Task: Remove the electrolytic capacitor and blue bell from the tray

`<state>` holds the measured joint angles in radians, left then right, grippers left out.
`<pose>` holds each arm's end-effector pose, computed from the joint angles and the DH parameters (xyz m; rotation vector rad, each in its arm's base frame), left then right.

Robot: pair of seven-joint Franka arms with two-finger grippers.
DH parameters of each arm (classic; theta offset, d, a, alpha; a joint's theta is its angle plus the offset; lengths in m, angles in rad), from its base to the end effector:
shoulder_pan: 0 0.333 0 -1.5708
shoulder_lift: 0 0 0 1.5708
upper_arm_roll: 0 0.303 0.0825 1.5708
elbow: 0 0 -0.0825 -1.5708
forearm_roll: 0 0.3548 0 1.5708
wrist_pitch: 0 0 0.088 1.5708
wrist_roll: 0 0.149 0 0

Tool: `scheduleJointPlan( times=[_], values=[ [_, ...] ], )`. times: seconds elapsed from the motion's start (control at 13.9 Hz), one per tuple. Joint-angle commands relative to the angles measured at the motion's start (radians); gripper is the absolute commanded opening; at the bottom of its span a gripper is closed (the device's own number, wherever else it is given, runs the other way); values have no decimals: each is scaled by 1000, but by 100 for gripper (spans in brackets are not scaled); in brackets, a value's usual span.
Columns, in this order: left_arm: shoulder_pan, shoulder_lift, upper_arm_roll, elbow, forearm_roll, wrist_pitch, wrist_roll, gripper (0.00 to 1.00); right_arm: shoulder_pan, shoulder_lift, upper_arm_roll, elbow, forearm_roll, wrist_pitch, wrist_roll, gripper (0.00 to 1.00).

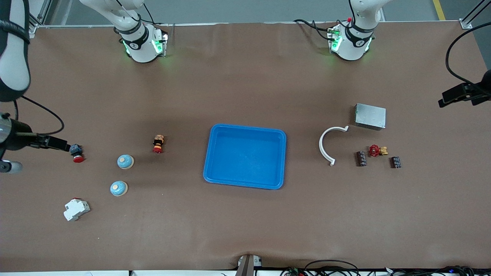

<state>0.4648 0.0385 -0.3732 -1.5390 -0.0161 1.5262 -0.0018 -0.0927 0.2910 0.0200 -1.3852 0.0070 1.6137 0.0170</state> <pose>0.5268 0.0493 0.5608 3.1051 0.1445 -0.0734 0.6044 -0.0444 0.4901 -3.1224 0.1420 0.0970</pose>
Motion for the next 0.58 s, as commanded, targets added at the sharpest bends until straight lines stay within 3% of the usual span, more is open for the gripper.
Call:
scheduleJointPlan(
  times=[0.0,0.5],
  values=[
    [0,47,-9,102,-19,-54,-125,100,-4,-65,12,-18,2,-18,-52,100],
    [-20,32,-43,143,-27,-49,-147,100,5,-163,14,-64,10,-35,-46,100]
  ],
)
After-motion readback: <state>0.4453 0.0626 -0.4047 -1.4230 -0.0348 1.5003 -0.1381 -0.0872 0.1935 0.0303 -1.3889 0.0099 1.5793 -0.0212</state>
